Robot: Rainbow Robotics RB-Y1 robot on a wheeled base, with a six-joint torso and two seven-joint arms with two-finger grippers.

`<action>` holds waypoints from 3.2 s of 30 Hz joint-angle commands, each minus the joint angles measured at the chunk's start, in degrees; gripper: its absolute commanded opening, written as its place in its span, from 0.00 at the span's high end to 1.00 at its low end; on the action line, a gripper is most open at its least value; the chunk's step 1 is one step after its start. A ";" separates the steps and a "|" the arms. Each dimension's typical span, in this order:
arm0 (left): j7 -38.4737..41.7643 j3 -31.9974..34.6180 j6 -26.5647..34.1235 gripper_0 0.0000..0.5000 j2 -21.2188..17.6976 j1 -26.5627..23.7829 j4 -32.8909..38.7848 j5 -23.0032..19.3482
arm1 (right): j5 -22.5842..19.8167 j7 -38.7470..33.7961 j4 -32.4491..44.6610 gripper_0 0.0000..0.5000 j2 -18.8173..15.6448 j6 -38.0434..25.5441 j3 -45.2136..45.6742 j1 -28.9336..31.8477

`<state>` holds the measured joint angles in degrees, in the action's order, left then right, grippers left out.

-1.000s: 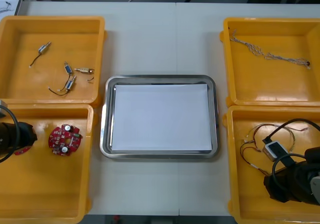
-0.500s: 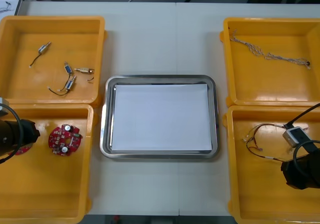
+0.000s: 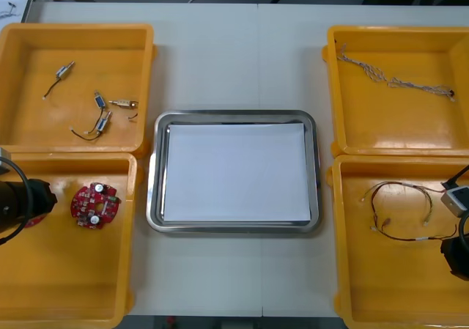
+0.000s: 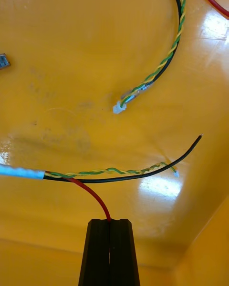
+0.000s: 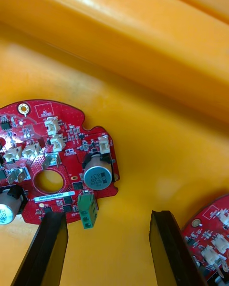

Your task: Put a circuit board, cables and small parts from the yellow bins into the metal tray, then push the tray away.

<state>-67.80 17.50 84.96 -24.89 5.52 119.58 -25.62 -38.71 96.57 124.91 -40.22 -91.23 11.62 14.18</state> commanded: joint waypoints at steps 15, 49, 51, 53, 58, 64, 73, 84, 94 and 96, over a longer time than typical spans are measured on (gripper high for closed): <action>-0.66 1.57 -1.47 0.00 1.07 1.69 -1.19 1.71 | -0.76 8.54 2.01 0.00 -1.97 -0.97 2.18 0.32; -0.75 0.25 -1.20 0.00 2.48 -0.33 -3.12 3.82 | -4.45 58.43 2.18 0.00 5.77 0.00 2.00 -2.40; -0.66 0.25 -1.20 0.00 2.48 -0.51 -3.12 4.00 | -3.92 58.43 0.95 0.00 6.30 0.43 1.47 -2.67; -0.66 0.08 -1.20 0.00 2.56 -0.60 -3.12 4.26 | -3.74 58.43 0.16 0.00 6.47 1.23 0.95 -2.67; -0.58 -0.19 -1.29 0.00 2.56 -1.04 -3.56 4.70 | -2.87 58.43 -1.77 0.00 6.47 3.69 -1.60 -2.58; -0.58 -0.27 -1.29 0.01 2.56 -1.39 -3.91 4.97 | -1.11 58.43 -1.86 0.00 6.47 5.27 -3.62 -2.31; -0.75 -0.71 -1.47 0.55 2.48 -1.39 -3.91 5.49 | 1.35 58.43 -2.12 0.00 6.47 5.71 -5.03 -1.17; -0.75 -0.54 -1.56 1.00 2.48 -1.39 -3.91 5.41 | 2.58 58.43 -4.85 0.00 6.65 7.73 -6.08 -0.91; -6.20 0.25 1.08 1.00 0.63 -1.04 -1.10 2.42 | 3.99 58.43 -4.94 0.00 7.35 7.99 -6.88 -0.82; -6.55 0.34 1.35 1.00 0.37 -0.77 -0.31 1.89 | 4.25 58.43 -4.85 0.00 7.53 8.08 -7.05 -0.82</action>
<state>-68.04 17.51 85.35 -23.11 5.38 115.95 -22.52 -35.16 154.96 119.56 -33.90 -83.79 5.54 12.36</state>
